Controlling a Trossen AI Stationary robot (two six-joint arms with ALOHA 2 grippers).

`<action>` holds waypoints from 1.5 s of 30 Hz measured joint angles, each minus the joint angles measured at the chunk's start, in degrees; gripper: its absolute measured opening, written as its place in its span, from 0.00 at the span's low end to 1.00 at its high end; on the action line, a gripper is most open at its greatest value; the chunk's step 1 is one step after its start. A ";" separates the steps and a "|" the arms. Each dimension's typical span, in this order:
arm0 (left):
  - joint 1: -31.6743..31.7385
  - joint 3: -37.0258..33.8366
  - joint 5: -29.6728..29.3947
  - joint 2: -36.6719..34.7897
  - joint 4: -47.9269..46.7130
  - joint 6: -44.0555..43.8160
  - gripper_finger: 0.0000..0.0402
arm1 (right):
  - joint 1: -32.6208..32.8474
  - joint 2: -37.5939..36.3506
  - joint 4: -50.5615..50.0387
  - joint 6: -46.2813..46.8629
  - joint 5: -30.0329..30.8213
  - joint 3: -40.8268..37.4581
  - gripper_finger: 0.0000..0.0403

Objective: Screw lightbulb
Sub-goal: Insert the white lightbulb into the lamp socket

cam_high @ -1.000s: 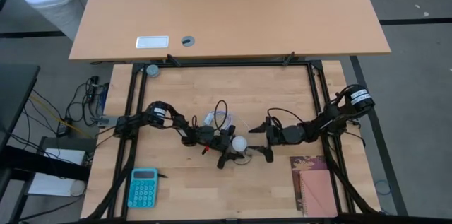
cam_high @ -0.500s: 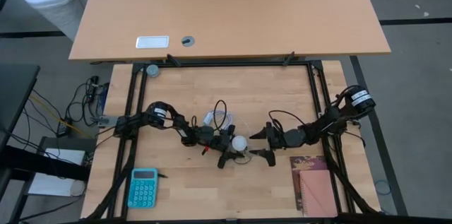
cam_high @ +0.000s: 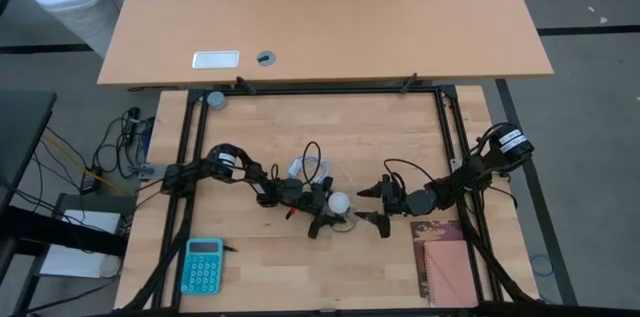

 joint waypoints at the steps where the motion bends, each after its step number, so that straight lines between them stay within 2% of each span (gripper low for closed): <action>1: 0.00 0.00 0.00 0.00 0.02 0.00 0.49 | 0.32 -0.01 0.02 0.02 0.84 0.00 0.81; 12: 0.02 0.02 0.00 0.00 0.02 -0.02 0.49 | 1.42 -0.01 -1.13 -3.39 4.36 3.48 0.81; 25: 0.04 0.04 0.02 0.00 0.02 -0.04 0.49 | 1.42 0.01 -4.66 1.90 5.71 3.67 0.81; 37: 0.05 0.04 0.02 0.00 0.02 -0.03 0.49 | 1.42 0.00 -10.10 -6.35 6.39 8.37 0.81; 45: 0.07 0.04 0.02 0.00 0.02 -0.04 0.49 | 0.49 0.01 -10.15 -6.53 5.33 8.37 0.81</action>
